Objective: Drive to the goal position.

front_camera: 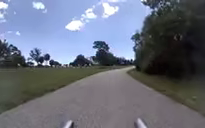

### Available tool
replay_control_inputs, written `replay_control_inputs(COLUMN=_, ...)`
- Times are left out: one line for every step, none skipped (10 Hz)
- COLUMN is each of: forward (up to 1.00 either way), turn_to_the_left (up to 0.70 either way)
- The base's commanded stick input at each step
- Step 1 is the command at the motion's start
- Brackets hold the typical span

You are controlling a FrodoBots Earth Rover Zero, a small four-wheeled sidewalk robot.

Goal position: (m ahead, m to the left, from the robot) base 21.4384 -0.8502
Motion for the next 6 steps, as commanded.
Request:
replay_control_inputs(forward=0.50, turn_to_the_left=0.00)
replay_control_inputs(forward=0.50, turn_to_the_left=0.00)
replay_control_inputs(forward=0.50, turn_to_the_left=0.00)
replay_control_inputs(forward=0.50, turn_to_the_left=0.00)
replay_control_inputs(forward=0.50, turn_to_the_left=0.00)
replay_control_inputs(forward=0.50, turn_to_the_left=0.00)
